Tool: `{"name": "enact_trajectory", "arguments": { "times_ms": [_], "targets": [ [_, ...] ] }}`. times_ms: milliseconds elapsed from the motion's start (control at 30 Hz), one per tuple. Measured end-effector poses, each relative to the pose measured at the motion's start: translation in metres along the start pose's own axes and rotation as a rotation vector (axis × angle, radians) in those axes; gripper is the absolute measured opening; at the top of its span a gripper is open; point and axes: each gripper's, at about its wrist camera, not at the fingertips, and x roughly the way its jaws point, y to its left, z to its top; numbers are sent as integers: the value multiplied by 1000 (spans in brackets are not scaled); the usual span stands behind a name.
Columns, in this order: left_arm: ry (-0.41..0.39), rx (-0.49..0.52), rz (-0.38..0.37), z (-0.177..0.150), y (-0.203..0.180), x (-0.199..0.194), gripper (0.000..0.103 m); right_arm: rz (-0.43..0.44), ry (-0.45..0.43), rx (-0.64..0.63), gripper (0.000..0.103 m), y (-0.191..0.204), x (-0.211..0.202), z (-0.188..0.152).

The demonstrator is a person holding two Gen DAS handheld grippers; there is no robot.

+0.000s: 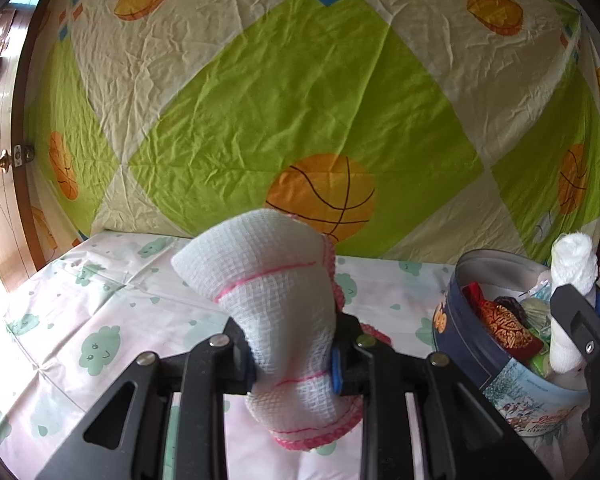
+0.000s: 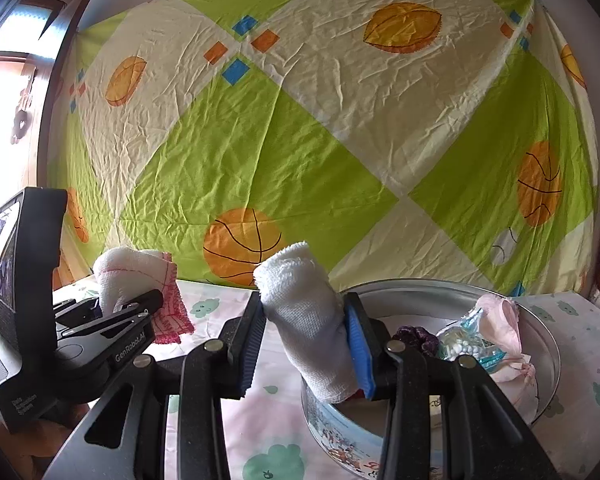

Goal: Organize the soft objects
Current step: 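Lift and carry the towel and rolled cloth over the tin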

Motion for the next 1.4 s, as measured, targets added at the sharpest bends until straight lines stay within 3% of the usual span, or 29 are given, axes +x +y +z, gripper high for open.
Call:
{"name": "enact_trajectory", "arguments": {
  "times_ms": [1000,1400],
  "targets": [
    [-2,20,-59,-10,-47,-20,24,-78,-64,-21,42,-57,-23,6],
    [-41,37,-103,-6,-78,-33,24,-117,-94,-37,42,-79,-27,11]
  ]
}}
